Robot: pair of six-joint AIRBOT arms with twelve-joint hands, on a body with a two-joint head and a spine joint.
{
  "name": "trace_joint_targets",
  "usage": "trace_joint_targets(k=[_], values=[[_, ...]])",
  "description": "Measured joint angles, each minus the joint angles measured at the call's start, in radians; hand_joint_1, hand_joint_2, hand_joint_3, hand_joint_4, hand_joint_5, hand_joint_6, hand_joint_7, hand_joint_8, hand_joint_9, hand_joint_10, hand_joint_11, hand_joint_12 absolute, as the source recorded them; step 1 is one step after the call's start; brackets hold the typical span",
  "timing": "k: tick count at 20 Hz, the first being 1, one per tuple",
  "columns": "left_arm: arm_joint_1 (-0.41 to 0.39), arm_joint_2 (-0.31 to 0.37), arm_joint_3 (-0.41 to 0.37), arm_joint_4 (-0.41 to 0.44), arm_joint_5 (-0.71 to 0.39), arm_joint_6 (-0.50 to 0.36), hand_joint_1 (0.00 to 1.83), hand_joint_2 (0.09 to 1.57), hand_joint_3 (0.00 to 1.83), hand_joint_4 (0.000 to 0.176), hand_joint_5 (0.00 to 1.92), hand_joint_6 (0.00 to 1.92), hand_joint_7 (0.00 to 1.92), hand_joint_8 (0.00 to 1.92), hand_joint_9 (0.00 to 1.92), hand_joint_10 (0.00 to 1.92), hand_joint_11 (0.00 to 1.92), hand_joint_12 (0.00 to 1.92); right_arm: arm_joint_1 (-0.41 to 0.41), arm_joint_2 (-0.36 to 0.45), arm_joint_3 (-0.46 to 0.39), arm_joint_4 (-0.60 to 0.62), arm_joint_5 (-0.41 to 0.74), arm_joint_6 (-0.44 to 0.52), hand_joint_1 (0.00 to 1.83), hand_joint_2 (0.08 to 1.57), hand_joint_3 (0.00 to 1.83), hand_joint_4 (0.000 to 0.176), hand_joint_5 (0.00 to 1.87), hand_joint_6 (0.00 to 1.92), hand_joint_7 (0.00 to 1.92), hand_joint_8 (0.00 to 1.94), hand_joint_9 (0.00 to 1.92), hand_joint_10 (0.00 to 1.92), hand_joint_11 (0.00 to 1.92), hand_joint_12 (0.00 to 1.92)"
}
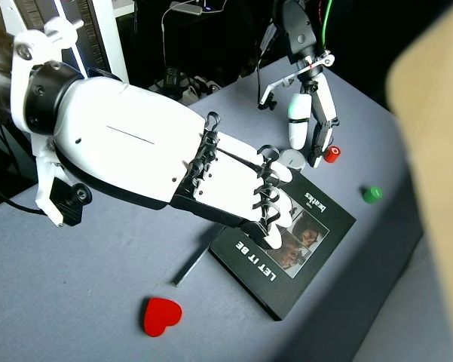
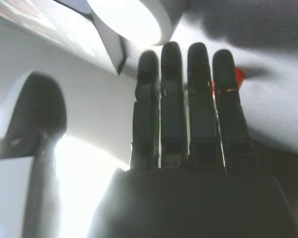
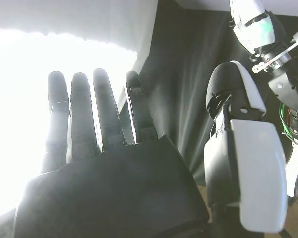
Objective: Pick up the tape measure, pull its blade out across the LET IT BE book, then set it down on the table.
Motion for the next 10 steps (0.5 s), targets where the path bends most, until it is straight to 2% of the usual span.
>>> trace_joint_targets(k=[3,6,9,10], values=[[-0.056,0.01,0.027,-0.008,0.023,0.067,0.13,1.05,0.0,0.0,0.41,0.0,0.45,0.0,0.38,0.0,0.05,0.79,0.0,0.0,0.0,0.0,-0.001,0.0,0.07,1.12,0.0,0.1,0.07,0.0,0.12,0.0,0.12,0.0,0.0,0.57],[-0.168,0.01,0.069,-0.056,0.034,0.209,0.13,1.07,0.0,0.0,0.42,0.01,0.48,0.01,0.41,0.01,0.08,0.8,0.0,0.0,0.0,0.0,0.0,0.0,0.07,1.12,0.0,0.1,0.07,0.0,0.12,0.0,0.12,0.0,0.0,0.57],[-0.313,0.008,0.108,-0.104,0.057,0.42,0.16,1.09,0.0,0.0,0.48,0.01,0.55,0.01,0.47,0.02,0.11,0.81,0.0,0.0,0.0,0.0,0.0,0.0,0.07,1.12,0.0,0.1,0.09,0.01,0.14,0.0,0.13,0.0,0.0,0.6],[-0.367,0.007,0.118,-0.124,0.063,0.489,0.17,1.09,0.0,0.0,0.49,0.01,0.55,0.01,0.48,0.02,0.13,0.82,0.0,0.0,0.0,0.0,0.0,0.0,0.08,1.12,0.0,0.091,0.12,0.01,0.18,0.01,0.16,0.01,0.0,0.68]])
